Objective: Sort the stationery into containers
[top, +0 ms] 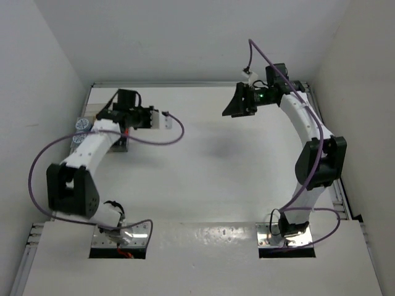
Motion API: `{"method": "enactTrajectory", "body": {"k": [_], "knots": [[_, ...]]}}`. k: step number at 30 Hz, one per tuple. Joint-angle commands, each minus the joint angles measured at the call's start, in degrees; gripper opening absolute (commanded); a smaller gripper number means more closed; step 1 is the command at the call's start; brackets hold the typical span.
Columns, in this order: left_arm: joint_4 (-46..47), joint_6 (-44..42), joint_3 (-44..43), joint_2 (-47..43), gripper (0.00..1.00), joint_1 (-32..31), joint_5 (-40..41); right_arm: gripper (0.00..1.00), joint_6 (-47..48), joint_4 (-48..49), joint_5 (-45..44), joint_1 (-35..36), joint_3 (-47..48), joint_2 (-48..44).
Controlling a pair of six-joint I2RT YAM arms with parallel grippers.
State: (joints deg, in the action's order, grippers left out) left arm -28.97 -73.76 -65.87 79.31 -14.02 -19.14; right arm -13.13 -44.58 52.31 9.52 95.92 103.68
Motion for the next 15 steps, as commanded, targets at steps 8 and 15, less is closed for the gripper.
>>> {"method": "enactTrajectory", "body": {"k": [8, 15], "knots": [[-15.0, -21.1, -37.9, 32.1, 0.06, 23.9, -5.9, 0.75, -0.5, 4.0, 4.4, -3.2, -8.2, 0.3], [-16.0, -27.3, -46.0, 41.7, 0.06, 26.5, -2.2, 0.75, 0.3, 3.8, 5.3, -4.1, -8.7, 2.4]]}}
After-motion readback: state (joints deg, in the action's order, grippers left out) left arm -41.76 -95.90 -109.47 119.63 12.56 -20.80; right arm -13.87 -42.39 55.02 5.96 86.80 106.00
